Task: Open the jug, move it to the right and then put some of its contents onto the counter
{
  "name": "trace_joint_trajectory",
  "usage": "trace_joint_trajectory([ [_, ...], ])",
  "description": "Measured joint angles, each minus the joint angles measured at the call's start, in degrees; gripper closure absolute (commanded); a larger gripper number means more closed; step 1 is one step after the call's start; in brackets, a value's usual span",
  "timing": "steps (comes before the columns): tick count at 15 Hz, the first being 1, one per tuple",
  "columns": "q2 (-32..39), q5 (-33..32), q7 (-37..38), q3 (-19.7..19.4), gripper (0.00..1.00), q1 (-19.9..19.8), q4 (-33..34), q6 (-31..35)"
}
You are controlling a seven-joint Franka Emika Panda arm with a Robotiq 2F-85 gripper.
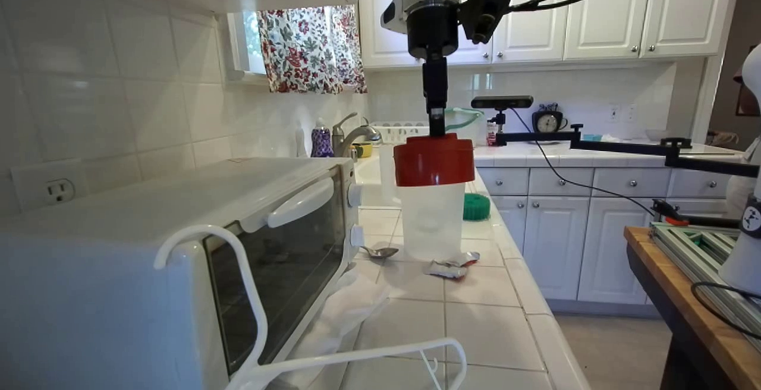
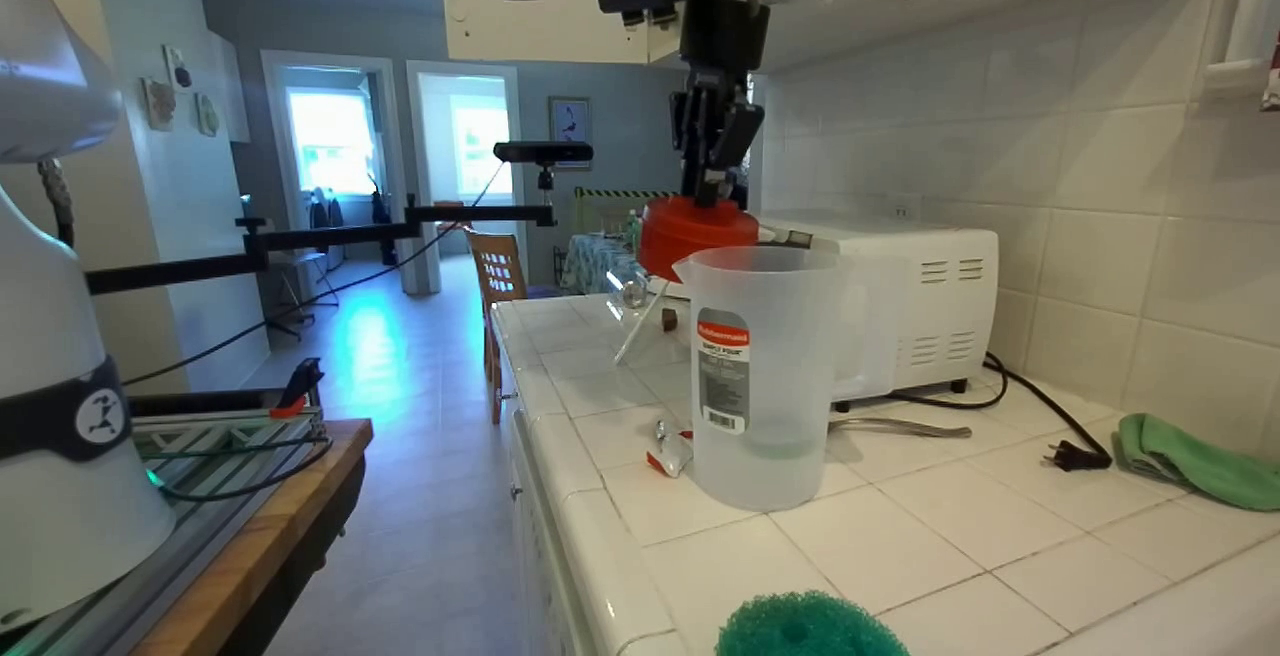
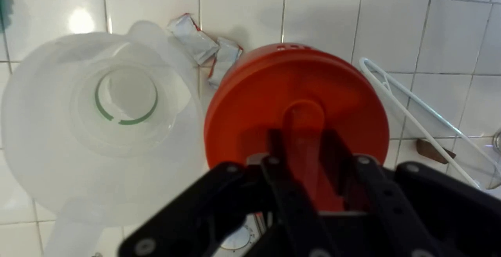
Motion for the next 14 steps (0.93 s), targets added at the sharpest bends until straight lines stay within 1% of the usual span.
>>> trace_joint_trajectory([
  [6,2.03,-0.79,0.01,0.63,0.93,0.09,-0.04,0.53],
  [13,2.11,-0.8,0.06,2.21,0.93,1.3,0.2,0.55],
  [14,2.06,-0.8,0.11,2.21,0.62,1.33,0.2,0.49],
])
